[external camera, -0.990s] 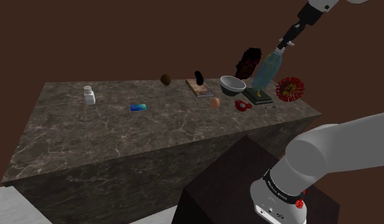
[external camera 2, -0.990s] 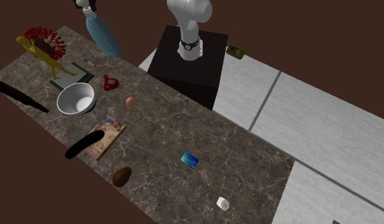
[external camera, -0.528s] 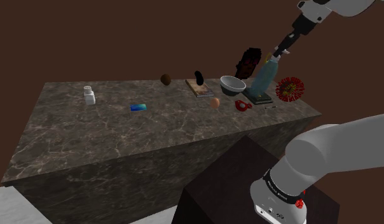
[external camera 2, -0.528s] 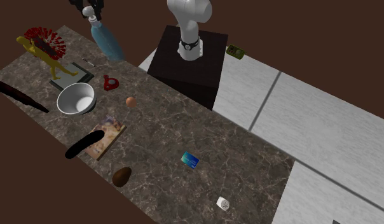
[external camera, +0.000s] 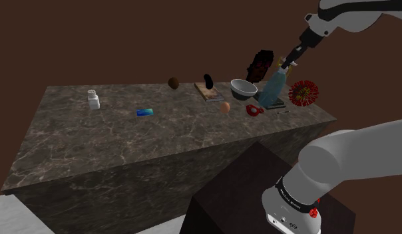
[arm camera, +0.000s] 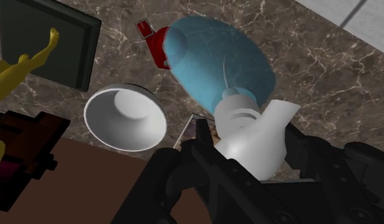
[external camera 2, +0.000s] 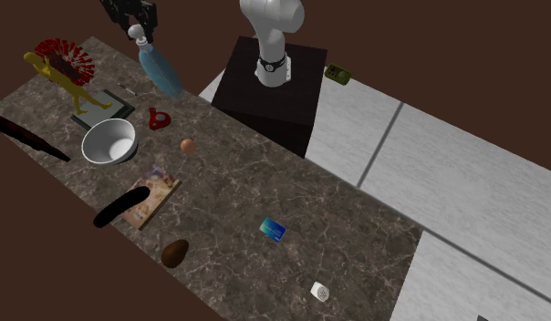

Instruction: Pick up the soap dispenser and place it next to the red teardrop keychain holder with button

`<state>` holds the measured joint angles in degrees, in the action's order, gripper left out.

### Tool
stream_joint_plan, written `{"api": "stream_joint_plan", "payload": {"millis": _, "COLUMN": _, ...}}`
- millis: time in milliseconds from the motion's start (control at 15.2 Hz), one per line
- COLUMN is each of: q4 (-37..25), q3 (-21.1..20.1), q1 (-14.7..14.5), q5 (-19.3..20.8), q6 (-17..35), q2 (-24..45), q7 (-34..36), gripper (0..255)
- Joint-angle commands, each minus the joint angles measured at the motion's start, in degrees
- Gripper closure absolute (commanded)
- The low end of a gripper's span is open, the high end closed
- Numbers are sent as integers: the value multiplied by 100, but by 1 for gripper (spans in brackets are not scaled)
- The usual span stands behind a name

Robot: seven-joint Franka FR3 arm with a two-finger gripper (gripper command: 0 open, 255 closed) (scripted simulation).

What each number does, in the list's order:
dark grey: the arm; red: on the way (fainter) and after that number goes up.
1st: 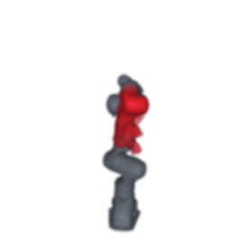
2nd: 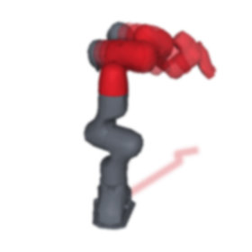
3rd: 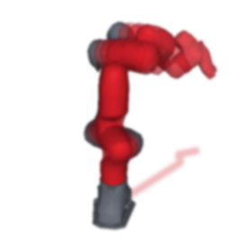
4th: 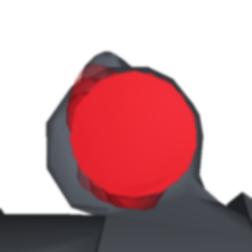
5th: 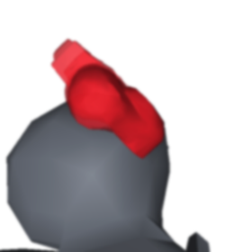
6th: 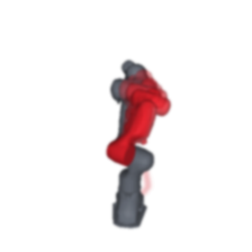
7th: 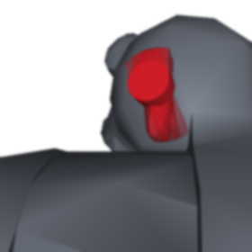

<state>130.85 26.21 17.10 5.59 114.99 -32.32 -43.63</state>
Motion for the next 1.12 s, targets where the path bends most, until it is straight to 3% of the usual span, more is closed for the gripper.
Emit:
{"api": "stream_joint_plan", "payload": {"millis": 0, "q4": 159, "q3": 25, "q1": 15, "q5": 17, "q6": 150, "q2": -15, "q7": -18, "gripper": 255}}
{"api": "stream_joint_plan", "payload": {"millis": 1056, "q4": 1215, "q3": 295, "q1": 29, "q5": 61, "q6": 1421, "q2": 207, "q7": -184, "gripper": 255}}
